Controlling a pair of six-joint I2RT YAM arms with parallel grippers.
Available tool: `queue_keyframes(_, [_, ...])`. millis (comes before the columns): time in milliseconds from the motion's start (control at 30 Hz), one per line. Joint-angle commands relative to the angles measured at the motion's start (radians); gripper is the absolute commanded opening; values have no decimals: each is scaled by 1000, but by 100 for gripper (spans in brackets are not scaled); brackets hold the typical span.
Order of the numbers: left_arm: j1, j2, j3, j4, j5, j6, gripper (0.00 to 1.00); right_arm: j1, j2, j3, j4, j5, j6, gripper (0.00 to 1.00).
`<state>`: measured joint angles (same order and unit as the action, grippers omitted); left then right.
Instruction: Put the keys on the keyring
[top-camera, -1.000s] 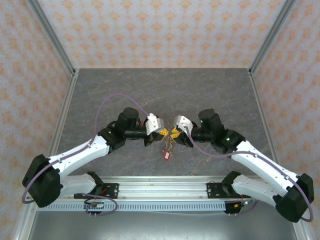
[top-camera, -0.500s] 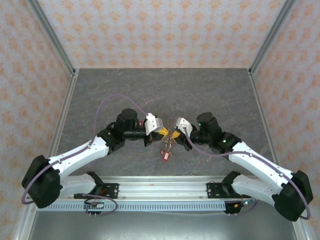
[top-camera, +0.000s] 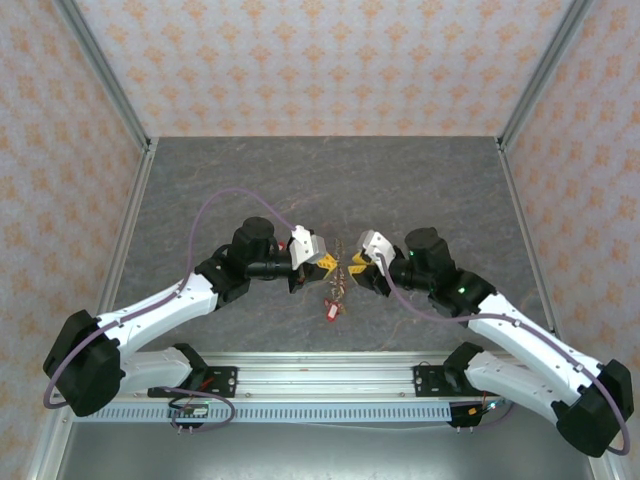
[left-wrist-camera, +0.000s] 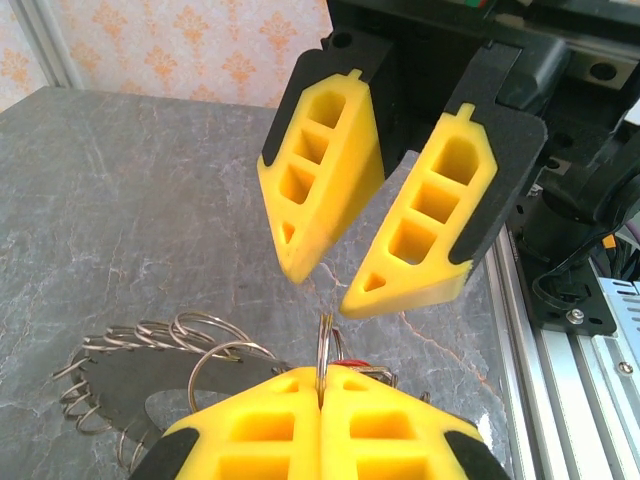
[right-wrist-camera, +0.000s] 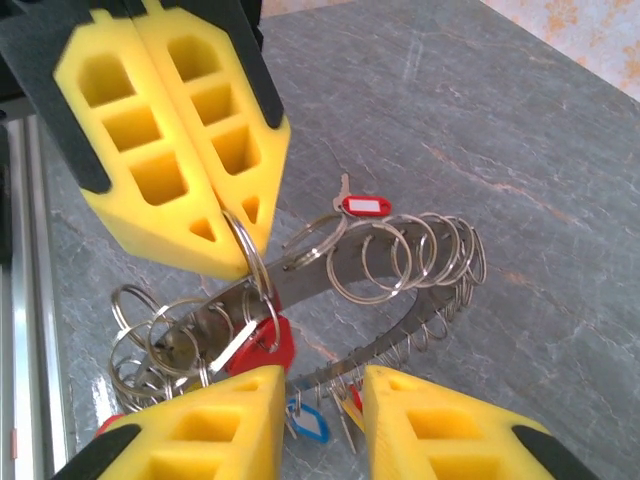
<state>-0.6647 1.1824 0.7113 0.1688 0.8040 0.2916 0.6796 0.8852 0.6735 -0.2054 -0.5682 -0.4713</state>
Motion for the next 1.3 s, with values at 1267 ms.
queue_keyframes(1267, [7,-15,24,92,4,-14,0,9,88,48,33,20,82,14])
